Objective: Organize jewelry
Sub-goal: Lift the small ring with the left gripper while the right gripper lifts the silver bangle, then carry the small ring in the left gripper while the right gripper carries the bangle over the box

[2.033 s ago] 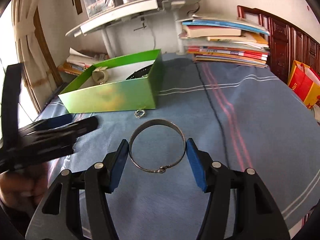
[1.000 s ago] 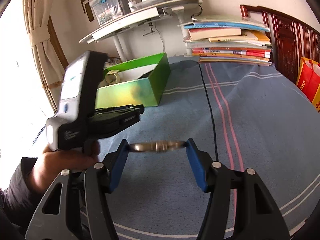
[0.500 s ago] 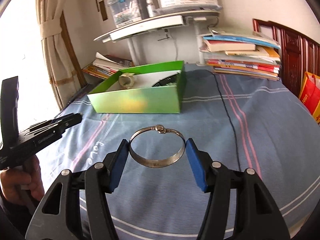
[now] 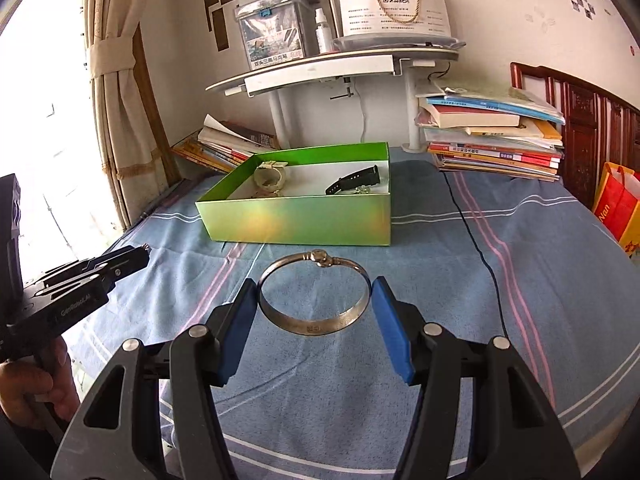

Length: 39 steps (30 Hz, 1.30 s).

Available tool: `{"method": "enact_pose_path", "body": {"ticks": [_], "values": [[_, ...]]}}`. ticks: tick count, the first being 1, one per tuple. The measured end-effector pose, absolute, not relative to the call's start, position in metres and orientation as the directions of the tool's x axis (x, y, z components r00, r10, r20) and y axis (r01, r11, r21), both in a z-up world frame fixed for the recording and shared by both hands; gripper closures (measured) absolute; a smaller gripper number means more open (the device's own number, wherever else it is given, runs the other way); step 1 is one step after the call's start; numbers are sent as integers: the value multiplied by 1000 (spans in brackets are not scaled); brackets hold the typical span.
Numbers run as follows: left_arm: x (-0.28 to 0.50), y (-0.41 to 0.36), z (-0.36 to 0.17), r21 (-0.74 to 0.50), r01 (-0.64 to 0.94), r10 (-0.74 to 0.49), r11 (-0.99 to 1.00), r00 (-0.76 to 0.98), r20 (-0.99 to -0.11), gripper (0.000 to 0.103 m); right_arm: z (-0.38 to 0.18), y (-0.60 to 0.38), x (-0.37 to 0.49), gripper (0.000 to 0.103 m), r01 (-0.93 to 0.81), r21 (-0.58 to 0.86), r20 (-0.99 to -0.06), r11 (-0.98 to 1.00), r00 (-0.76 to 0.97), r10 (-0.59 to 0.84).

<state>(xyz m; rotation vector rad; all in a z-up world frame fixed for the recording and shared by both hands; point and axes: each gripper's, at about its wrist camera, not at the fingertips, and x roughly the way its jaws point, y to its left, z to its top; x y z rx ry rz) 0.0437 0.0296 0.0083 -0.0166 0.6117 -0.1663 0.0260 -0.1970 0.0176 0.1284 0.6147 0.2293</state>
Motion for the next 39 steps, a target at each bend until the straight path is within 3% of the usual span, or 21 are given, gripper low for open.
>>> {"method": "enact_pose_path", "body": {"ticks": [26,32,39], "values": [[49,33,1,-87,179,-195,980,782,-591,83,18,-191,25,45,-167,178,-553,970,798,239],[92,27,17,-90,199,-213,976,776,-593,83,25,-191,62,45,-185,190,-538,964,802,260],[201,17,50,-93,195,-212,976,785,-582,83,56,-181,155,45,-210,186,-469,960,840,274]]}}
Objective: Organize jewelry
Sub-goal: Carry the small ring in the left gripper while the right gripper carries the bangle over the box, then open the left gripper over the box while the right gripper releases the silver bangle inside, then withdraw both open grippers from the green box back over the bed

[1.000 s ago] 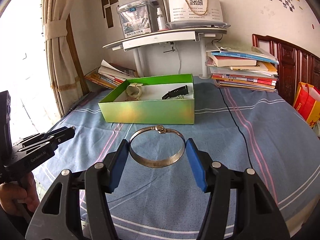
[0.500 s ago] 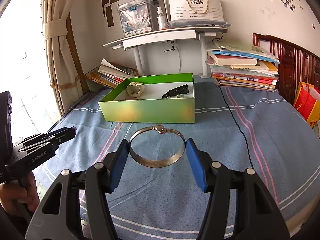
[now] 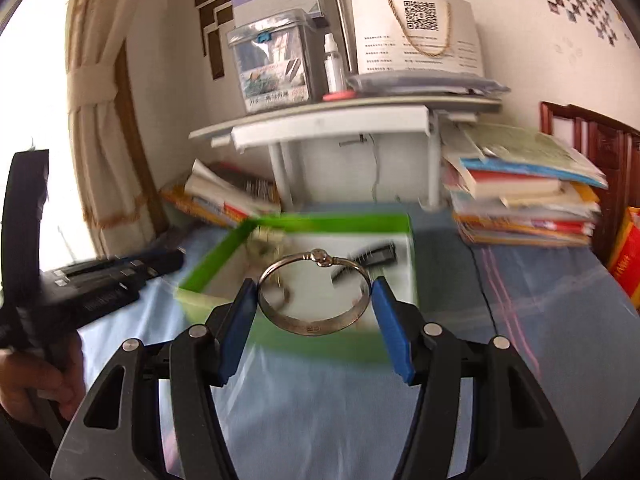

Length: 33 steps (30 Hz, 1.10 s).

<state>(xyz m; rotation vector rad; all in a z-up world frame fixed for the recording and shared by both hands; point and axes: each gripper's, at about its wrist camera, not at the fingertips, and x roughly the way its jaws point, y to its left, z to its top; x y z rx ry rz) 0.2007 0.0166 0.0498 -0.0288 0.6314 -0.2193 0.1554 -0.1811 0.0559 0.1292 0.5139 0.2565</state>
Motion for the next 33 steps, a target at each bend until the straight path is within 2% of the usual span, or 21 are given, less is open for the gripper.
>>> {"method": "enact_pose_path", "body": {"ticks": [4,6,7,8,9,14,17,21,29,33], "values": [[261,9,35,-72,189,-191,979,742,-643,79,52,-177,215,42,-217,211,-487,953,822,295],[275,10,25,-60,153,-155,986,737,-658,48,46,-179,228,31,-193,211,-499,958,822,275],[270,15,26,-68,126,-141,990,755,-640,46,46,-182,227,29,-183,227,-504,957,819,276],[262,19,27,-84,131,-155,988,768,-622,40,47,-187,223,27,-183,252,-497,950,818,290],[253,23,30,-98,137,-168,986,779,-604,31,50,-192,215,21,-189,277,-478,942,824,306],[178,52,42,-127,94,-146,987,847,-511,14,63,-214,148,7,-160,290,-375,944,888,266],[128,62,37,-116,83,-130,990,862,-490,5,60,-221,108,5,-150,291,-369,945,894,255],[82,63,22,-77,64,-94,995,860,-501,4,48,-216,69,4,-146,271,-408,951,878,251],[33,39,-7,-72,134,-151,988,814,-560,4,27,-193,14,3,-135,171,-469,976,860,201],[18,31,-11,-79,145,-164,986,809,-565,4,18,-195,1,3,-118,185,-492,976,848,196]]}}
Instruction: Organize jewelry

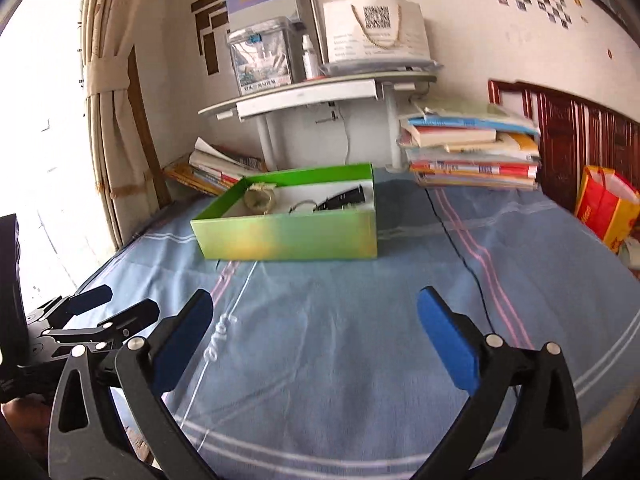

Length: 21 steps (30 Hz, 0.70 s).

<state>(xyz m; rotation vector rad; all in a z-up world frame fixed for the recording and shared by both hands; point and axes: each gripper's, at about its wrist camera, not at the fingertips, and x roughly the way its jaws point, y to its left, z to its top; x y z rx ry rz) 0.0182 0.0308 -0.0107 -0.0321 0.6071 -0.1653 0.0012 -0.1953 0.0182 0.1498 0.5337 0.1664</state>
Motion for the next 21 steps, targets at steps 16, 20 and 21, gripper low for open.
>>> {"method": "enact_pose_path", "body": {"ticks": [16,20,21], "values": [[4,28,-20,-77,140,-158,987,789,-594,4,8,-189,-13,3,-119,156,-508,981,842,183],[6,28,-21,-78,143,-161,987,786,-597,4,6,-189,-12,3,-119,153,-512,981,839,182],[6,28,-21,-78,143,-161,987,786,-597,4,6,-189,-11,3,-118,154,-514,981,838,181]]}}
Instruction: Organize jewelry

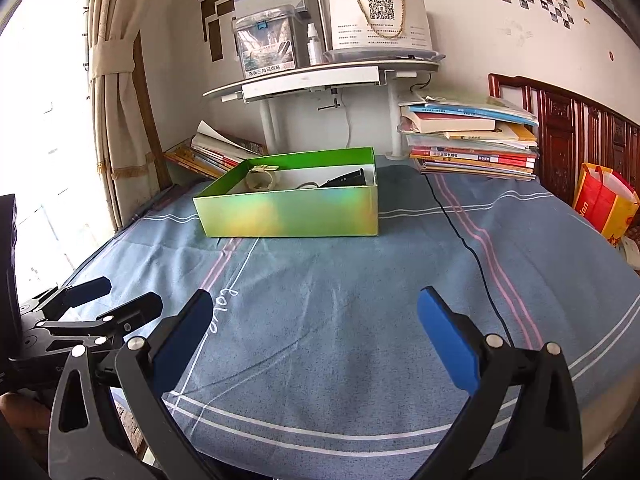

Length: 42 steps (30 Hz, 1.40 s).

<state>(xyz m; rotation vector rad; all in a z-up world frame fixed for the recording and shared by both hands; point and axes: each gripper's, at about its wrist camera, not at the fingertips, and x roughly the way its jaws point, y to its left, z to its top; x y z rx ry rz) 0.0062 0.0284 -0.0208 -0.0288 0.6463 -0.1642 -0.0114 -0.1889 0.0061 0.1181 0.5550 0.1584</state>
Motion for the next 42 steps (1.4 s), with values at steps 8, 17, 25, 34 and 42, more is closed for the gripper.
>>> {"method": "enact_pose_path", "body": {"ticks": [8,17,25,34,42], "values": [[8,29,-21,-78,141,-160,987,785,-598,4,4,-186,-9,3,-117,149,-524,982,833,179],[8,31,-20,-83,135,-158,987,788,-595,4,3,-186,-8,3,-117,149,-525,982,832,179],[8,29,-21,-80,135,-156,988,788,-596,4,2,-185,-9,3,-124,150,-529,981,828,186],[7,29,-22,-79,136,-156,988,789,-595,4,2,-185,-9,3,-125,155,-530,980,827,189],[6,29,-22,-80,135,-156,988,787,-596,4,2,-186,-8,3,-123,156,-532,980,826,188]]}}
